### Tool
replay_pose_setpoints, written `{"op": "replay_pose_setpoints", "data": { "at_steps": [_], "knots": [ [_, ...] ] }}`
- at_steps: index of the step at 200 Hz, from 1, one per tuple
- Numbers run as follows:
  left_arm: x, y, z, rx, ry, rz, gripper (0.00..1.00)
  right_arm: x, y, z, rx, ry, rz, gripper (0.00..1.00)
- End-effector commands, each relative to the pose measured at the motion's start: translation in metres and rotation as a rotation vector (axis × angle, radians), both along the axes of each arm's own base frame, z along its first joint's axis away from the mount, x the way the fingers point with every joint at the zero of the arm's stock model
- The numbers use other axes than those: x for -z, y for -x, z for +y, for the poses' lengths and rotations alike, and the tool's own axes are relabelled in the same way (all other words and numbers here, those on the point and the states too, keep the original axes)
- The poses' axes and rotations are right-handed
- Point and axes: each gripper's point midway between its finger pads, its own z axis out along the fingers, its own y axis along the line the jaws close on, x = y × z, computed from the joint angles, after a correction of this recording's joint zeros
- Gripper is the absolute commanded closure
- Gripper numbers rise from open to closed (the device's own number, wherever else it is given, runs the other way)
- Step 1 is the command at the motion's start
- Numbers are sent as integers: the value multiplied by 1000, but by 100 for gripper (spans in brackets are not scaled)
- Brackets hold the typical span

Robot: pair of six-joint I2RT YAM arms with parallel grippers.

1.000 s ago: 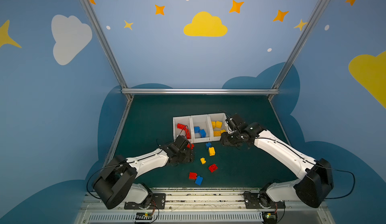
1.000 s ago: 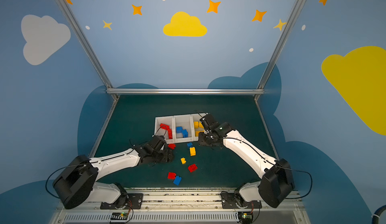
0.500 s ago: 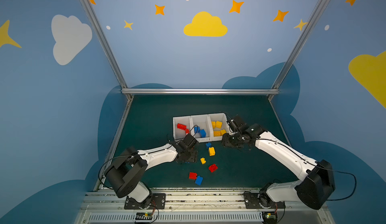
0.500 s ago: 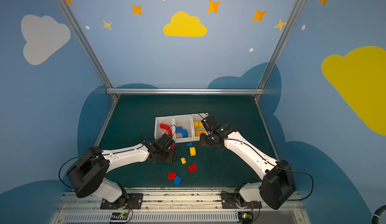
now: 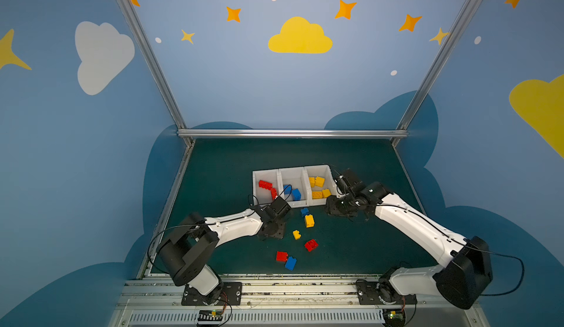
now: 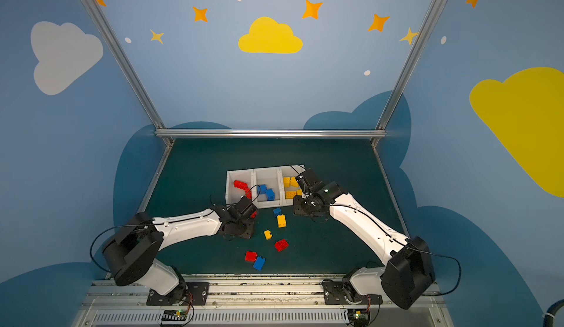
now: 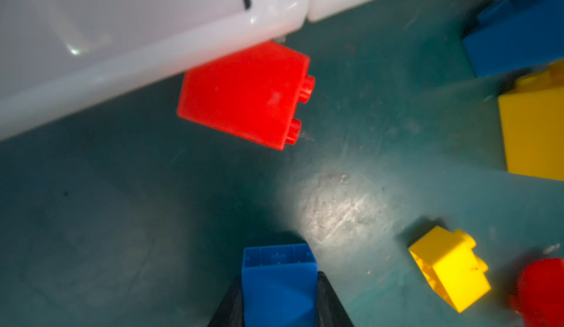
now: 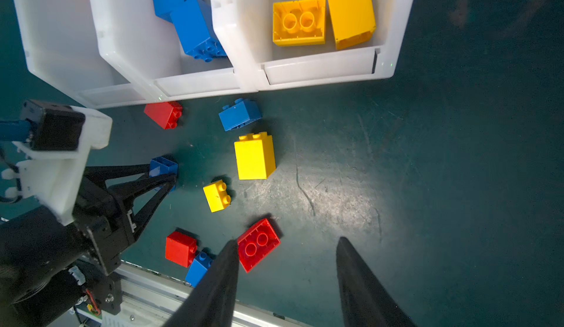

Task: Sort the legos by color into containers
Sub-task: 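Carry the blue brick with the left gripper into the middle compartment and release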

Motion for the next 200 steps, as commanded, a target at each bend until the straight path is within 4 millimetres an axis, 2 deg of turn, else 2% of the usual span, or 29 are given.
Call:
{"op": "replay_pose_setpoints", "data": {
  "at_steps": [1,14,35,62,87,119,137,175,200],
  "knots": [
    [-9,-4,-4,34,-14,-6,67,-3,5,-10,21,11,-2,48],
    [-23,-11,-13,51,9,-34,68,-3,6,-13,27,17,-3,47],
    [-59,-30,-31,83,67,-117,68,-6,8,-18,34,22,-6,48],
    [-104,-66,-49,79,103,-250,66,-8,10,-24,43,26,-19,48],
    [-123,-103,-63,111,130,-304,65,-8,11,-26,35,20,-36,48],
    [-118,-147,-67,101,122,-301,66,-13,15,-32,45,34,-40,48],
    [-109,-163,-68,98,116,-287,66,-14,18,-38,47,48,-49,48],
    [-98,-185,-73,94,116,-275,60,-11,24,-47,73,55,-63,48],
    [-102,-190,-75,89,126,-282,47,-7,25,-52,127,37,-79,47]
  ]
}}
